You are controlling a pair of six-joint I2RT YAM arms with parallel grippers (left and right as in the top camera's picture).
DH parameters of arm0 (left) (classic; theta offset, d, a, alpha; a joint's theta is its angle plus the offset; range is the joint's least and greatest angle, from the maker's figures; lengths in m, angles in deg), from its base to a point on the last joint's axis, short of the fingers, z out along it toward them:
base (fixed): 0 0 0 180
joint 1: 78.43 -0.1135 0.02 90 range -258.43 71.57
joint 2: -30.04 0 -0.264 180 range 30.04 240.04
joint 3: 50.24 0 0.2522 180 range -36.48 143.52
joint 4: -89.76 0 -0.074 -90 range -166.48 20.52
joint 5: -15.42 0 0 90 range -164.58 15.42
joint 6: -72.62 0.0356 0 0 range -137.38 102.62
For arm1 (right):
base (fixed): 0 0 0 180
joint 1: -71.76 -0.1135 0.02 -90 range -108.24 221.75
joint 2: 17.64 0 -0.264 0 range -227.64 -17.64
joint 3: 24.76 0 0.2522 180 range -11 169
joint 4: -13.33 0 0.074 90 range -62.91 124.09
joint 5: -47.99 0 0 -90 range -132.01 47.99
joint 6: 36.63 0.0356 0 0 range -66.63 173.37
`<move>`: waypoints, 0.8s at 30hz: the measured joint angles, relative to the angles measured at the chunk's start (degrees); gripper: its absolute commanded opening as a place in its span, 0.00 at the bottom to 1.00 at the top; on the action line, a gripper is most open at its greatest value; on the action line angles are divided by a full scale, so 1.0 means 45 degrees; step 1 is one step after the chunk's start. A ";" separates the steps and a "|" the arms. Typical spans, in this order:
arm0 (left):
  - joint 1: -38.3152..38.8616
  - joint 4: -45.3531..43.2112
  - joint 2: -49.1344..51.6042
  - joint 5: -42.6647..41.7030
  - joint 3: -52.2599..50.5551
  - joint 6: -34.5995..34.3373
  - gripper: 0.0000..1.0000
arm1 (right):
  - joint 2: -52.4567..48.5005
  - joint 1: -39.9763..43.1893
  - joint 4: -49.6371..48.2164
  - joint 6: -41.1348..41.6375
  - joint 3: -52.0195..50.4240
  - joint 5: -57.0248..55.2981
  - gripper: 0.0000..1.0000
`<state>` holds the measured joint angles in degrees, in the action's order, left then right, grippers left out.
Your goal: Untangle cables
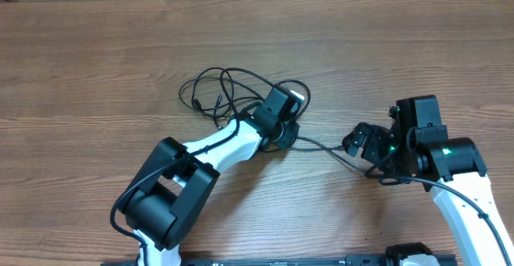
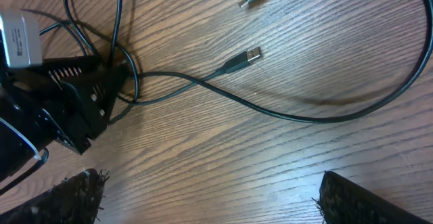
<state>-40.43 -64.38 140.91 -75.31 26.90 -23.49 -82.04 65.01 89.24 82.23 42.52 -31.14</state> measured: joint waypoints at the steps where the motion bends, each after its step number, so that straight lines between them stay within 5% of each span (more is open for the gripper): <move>1: 0.0000 -0.0049 0.0010 0.0034 0.0000 -0.0024 0.43 | 0.0000 0.0000 -0.0005 -0.0005 0.0000 0.0005 1.00; 4: 0.0000 -0.0136 0.0010 0.0083 0.0000 -0.0024 0.42 | 0.0000 0.0000 -0.0005 0.0000 0.0000 0.0000 1.00; 9: 0.0000 -0.0073 0.0010 0.0136 0.0000 -0.0316 0.55 | 0.0000 0.0000 -0.0005 0.0000 0.0000 -0.0005 1.00; 16: 0.0000 0.0063 0.0015 0.0442 0.0000 -0.2977 0.37 | 0.0000 0.0000 -0.0005 0.0000 0.0000 0.0005 1.00; 24: 0.0000 0.0121 0.0015 0.0461 0.0010 -0.4906 0.37 | 0.0000 0.0000 -0.0010 0.0000 0.0000 0.0000 1.00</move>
<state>-40.43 -63.84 140.98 -73.24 26.94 -45.57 -82.04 65.01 89.20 82.23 42.52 -31.14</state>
